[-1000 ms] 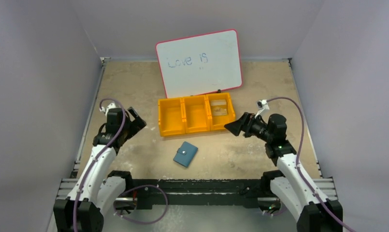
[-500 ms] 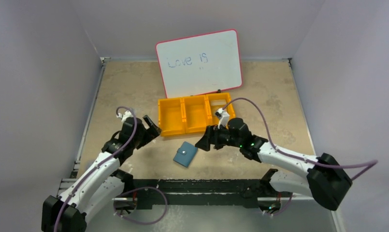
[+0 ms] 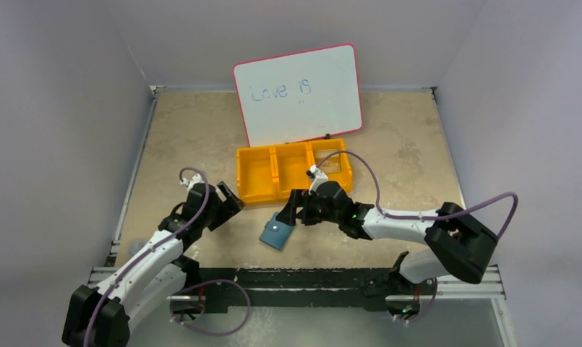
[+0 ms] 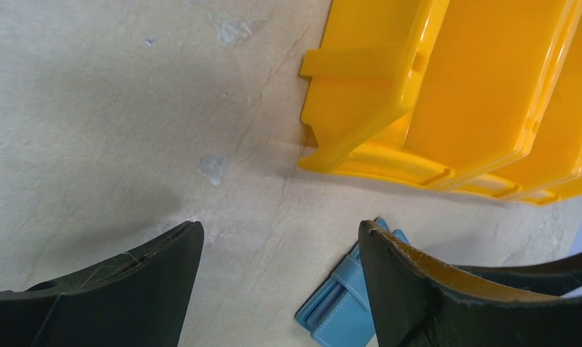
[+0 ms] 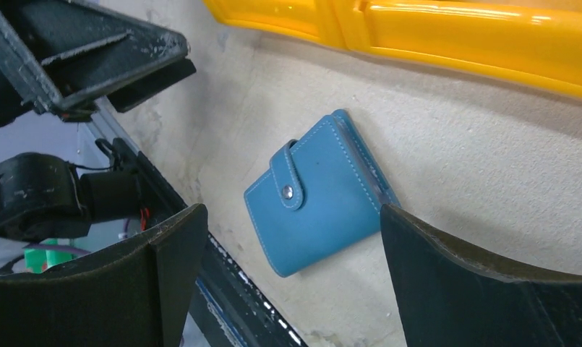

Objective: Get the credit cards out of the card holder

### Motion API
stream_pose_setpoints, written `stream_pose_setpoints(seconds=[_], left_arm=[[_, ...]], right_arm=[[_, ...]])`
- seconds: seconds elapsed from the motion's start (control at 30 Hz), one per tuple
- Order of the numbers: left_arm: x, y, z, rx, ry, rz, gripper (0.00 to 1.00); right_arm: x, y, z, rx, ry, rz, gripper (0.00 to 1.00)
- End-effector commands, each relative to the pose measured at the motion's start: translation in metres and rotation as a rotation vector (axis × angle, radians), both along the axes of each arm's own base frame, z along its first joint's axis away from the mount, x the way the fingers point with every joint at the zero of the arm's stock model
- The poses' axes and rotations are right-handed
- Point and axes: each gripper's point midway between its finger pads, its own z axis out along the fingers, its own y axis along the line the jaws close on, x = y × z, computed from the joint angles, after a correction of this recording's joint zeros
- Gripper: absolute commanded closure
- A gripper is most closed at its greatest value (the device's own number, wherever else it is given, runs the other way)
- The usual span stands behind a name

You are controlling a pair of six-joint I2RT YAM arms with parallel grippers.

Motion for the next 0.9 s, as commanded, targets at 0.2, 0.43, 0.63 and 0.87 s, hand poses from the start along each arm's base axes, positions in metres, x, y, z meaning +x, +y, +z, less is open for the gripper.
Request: stream_pose_setpoints(seconds=[0.2, 0.43, 0.63, 0.87], left_arm=[[-0.007, -0.036, -0.010, -0.182, -0.029, -0.108, 0.28], [-0.015, -0.061, -0.013, -0.195, 0.005, -0.248, 0.35], [-0.025, -0.067, -0.014, -0.156, 0.015, -0.282, 0.39], [-0.029, -0.068, -0.010, -0.154, 0.022, -0.291, 0.43]], right_arm=[[0.008, 0.007, -0.006, 0.094, 0.057, -0.102, 0.23], [0.015, 0.008, -0.019, -0.002, 0.065, -0.112, 0.32], [0.034, -0.011, -0.021, -0.190, -0.029, -0.146, 0.29], [0.026, 0.009, -0.009, -0.192, -0.122, 0.075, 0.27]])
